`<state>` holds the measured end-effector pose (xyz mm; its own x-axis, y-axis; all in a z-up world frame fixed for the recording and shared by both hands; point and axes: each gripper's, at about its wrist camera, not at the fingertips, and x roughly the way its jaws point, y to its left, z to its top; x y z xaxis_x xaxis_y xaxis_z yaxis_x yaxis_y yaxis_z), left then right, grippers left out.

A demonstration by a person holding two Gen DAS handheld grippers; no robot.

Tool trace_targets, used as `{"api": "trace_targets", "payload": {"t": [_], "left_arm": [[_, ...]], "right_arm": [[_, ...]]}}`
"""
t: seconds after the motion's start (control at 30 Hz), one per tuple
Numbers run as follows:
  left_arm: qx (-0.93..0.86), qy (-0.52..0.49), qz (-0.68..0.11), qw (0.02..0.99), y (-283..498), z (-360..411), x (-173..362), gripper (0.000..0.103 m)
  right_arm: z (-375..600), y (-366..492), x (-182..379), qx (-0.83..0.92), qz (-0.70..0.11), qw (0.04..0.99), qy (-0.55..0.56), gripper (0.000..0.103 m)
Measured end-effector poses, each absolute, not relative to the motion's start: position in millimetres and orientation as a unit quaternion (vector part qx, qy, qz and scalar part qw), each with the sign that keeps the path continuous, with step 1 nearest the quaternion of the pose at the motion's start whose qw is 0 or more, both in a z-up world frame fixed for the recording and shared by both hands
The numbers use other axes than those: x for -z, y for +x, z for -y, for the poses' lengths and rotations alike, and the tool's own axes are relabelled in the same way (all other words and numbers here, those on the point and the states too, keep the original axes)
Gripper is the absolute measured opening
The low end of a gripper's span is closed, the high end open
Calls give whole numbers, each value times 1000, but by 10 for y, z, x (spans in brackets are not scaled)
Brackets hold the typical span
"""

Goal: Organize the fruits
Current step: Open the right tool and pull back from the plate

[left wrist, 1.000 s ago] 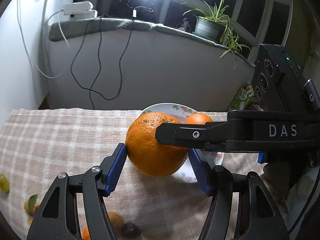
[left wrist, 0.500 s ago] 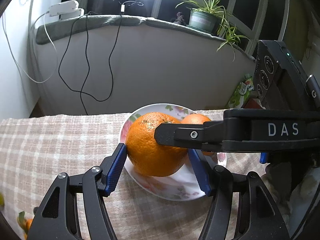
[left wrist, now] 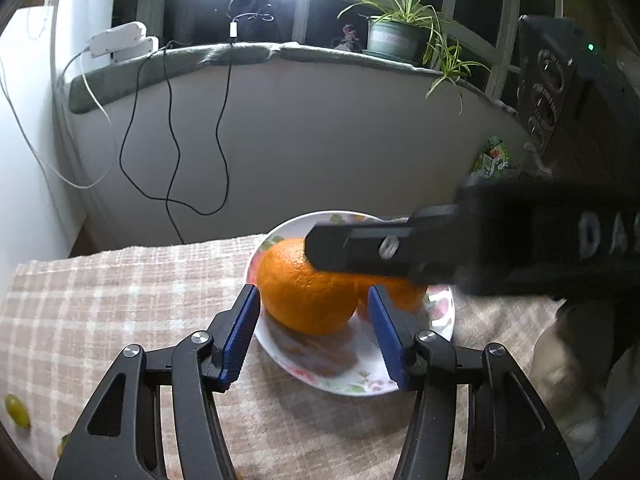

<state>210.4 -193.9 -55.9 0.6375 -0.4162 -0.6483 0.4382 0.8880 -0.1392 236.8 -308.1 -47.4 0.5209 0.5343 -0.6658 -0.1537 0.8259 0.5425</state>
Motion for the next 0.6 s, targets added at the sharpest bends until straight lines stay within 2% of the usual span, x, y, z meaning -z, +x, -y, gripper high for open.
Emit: {"api": "trace_targets", "payload": {"t": [0.23,0.37,0.5,0.6], "left_arm": [[228,5,-358,906,2022,1802,542,56],[223,1,-354,909,1928,1720,500,57],[219,-7,-349,911,1807,1600,459,65],[214,-15,-344,914,1691,1484,437,66]], "right_arm": [[3084,2298,429,-204,-442,847,213,69],[3093,2198,398,-204,-436,854,199,73],[3106,2079,335,-201,-425,864,180,74],[3129,1960,301,-197,-413,873,166,76]]}}
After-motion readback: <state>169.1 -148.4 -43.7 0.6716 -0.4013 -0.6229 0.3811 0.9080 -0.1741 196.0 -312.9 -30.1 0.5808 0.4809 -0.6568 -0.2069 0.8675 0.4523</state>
